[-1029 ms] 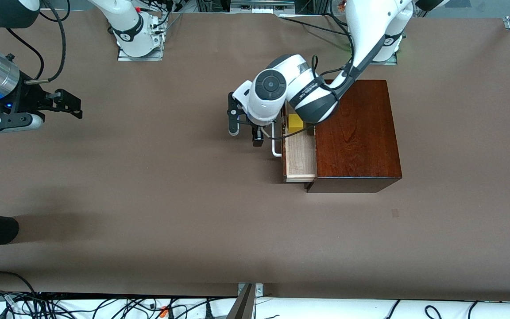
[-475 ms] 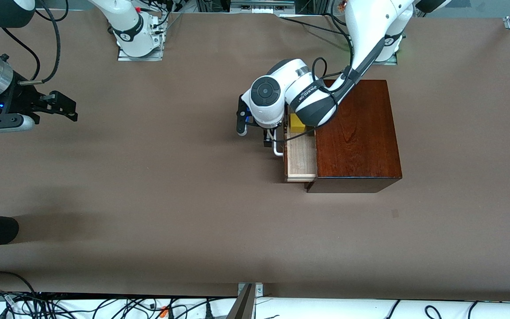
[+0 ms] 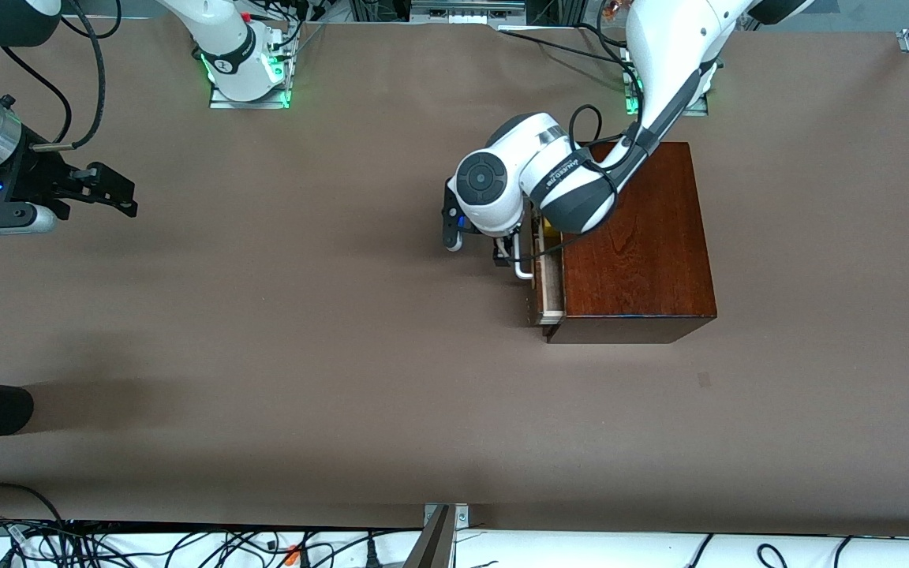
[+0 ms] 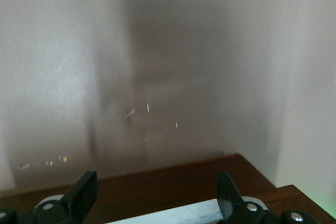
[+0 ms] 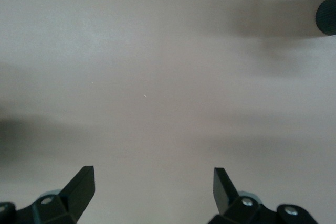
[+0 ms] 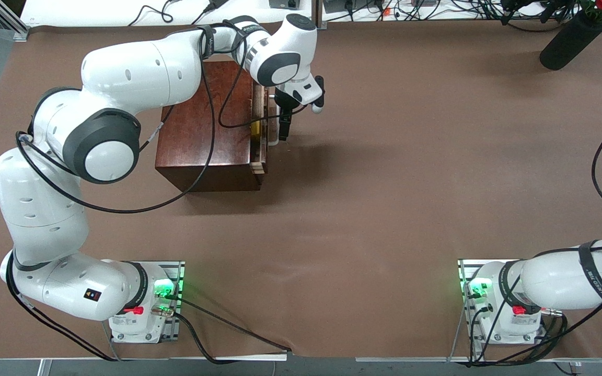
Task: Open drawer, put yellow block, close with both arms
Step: 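Push the drawer shut into the box with the left gripper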
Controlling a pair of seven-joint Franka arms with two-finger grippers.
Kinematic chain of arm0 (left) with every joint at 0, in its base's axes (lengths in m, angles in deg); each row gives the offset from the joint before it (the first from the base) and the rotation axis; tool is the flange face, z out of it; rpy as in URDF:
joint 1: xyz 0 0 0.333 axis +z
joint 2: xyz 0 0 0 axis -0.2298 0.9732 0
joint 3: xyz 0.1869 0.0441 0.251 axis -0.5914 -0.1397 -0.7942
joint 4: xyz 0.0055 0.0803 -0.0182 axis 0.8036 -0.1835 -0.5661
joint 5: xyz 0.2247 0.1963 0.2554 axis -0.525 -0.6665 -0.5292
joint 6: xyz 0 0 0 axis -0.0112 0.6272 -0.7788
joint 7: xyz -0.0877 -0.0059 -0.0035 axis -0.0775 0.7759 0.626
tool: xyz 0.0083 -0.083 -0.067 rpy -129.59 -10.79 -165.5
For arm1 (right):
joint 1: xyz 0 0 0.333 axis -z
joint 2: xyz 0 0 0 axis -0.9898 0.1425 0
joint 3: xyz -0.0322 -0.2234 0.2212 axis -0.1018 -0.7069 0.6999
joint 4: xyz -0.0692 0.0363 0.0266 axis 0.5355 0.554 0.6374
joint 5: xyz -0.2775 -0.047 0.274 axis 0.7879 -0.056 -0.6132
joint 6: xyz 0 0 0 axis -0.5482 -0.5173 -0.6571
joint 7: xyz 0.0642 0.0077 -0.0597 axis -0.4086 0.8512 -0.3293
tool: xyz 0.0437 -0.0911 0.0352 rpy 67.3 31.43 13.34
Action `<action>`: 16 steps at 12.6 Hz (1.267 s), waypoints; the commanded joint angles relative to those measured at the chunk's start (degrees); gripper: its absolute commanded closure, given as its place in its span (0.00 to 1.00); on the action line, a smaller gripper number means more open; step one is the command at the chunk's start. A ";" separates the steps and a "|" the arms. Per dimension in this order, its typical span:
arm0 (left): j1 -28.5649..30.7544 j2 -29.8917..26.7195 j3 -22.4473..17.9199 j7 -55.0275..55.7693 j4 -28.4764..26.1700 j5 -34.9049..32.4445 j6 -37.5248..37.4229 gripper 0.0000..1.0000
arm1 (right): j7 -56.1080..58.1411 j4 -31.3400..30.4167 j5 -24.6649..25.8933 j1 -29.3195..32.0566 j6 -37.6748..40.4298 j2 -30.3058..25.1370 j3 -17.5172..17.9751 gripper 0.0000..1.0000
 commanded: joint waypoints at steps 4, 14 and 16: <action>2.43 -2.01 -0.12 -1.70 -0.02 -2.58 -2.54 0.00 | -0.92 0.72 -0.03 0.00 0.47 -0.09 -0.02 0.00; 3.40 -2.01 -0.12 -1.61 -0.02 -2.67 -2.54 0.00 | -0.83 0.72 -0.03 0.09 -0.05 0.00 -0.10 0.00; 3.31 -2.01 0.06 -0.91 0.67 -1.88 -2.28 0.00 | -0.83 0.72 -0.12 0.17 -0.05 0.08 -0.10 0.00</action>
